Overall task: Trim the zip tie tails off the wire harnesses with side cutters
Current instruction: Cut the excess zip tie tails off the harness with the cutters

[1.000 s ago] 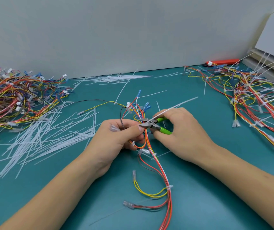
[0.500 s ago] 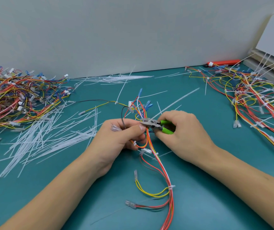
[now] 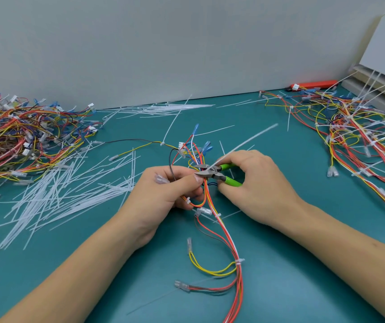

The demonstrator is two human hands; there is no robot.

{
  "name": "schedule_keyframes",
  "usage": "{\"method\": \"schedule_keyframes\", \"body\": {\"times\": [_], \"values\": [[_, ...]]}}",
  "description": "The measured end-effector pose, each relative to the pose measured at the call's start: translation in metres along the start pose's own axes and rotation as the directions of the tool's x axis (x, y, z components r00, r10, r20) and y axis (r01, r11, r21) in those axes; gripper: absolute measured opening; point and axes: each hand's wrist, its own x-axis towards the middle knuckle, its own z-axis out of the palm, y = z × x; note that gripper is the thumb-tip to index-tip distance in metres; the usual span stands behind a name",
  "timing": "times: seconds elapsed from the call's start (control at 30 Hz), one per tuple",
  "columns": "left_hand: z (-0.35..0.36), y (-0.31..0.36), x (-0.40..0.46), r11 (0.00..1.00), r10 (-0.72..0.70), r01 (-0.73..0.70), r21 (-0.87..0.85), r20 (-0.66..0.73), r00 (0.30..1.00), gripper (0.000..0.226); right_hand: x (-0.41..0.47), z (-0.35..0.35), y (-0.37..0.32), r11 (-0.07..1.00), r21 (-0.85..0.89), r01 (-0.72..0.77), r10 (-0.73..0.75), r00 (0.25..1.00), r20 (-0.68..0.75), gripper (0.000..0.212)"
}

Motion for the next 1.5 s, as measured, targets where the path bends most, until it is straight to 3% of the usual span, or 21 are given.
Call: {"method": "schedule_keyframes", "body": {"times": [0.07,0.17,0.23,0.33,0.4,0.53,0.87,1.0,1.13,1.2,1.27,1.4,1.5], "values": [[0.0001,-0.0001,-0.0001,1.0,0.002,-0.002,-0.009,0.009,1.0,0.009,-0.0004,0.0002,0.001,1.0,0.008,-0.019,0.019,1.0,-0.012,0.006],[-0.0005,0.0012,0.0,1.0,-0.006,0.006,-0.029,0.017,1.0,0.009,-0.0016,0.0017,-0.0002,0.998,-0.021,-0.066,0.066,0.998,-0.012,0.032],[-0.0005,0.0017,-0.0004,1.0,-0.004,0.005,-0.026,0.02,1.0,0.009,-0.0021,0.0016,-0.0025,0.996,-0.069,-0.062,0.062,0.998,0.0,0.038],[-0.0006,0.0016,-0.0012,1.0,-0.008,0.008,-0.027,0.011,1.0,0.005,-0.003,0.0018,-0.0011,0.998,-0.027,-0.063,0.063,0.998,-0.004,0.03],[-0.0005,0.0013,-0.0015,1.0,-0.004,0.004,-0.019,0.007,1.0,0.005,-0.0034,0.0008,-0.0013,1.0,-0.02,-0.022,0.022,1.0,0.0,0.011],[-0.0001,0.001,-0.0011,1.0,0.001,-0.001,-0.022,-0.005,1.0,0.01,-0.0024,-0.0024,-0.0042,0.999,0.018,-0.03,0.03,1.0,-0.009,0.03],[0.0001,-0.0005,-0.0003,1.0,0.006,-0.006,-0.022,0.006,1.0,0.01,-0.001,-0.0021,-0.0035,1.0,-0.02,0.0,0.0,1.0,0.008,0.024],[0.0001,-0.0001,-0.0001,1.0,-0.002,0.002,-0.017,0.004,1.0,0.005,-0.0007,-0.0016,-0.0035,0.999,-0.037,-0.018,0.019,1.0,0.014,0.008],[-0.0001,0.0011,0.0001,1.0,-0.009,0.009,-0.017,-0.01,1.0,0.006,-0.0016,0.0011,-0.0049,0.998,-0.043,-0.045,0.044,0.999,-0.008,0.033],[0.0006,0.0022,-0.001,1.0,-0.007,0.007,-0.022,-0.007,1.0,0.007,-0.0029,0.0009,-0.0039,0.999,-0.022,-0.042,0.042,0.999,-0.016,0.027],[0.0009,0.0021,-0.0015,1.0,-0.009,0.009,-0.021,-0.004,1.0,0.005,-0.0037,0.0004,-0.0035,0.999,0.022,-0.028,0.028,0.999,-0.026,0.006],[0.0005,0.0016,-0.0006,1.0,-0.019,0.018,-0.015,-0.03,0.999,0.009,-0.001,-0.0035,-0.0053,0.996,-0.006,-0.085,0.085,0.996,0.002,0.052],[0.0006,0.0017,-0.0006,1.0,-0.016,0.016,-0.013,-0.023,1.0,0.011,-0.0005,-0.0036,-0.0047,0.997,0.0,-0.082,0.082,0.997,0.011,0.046]]}}
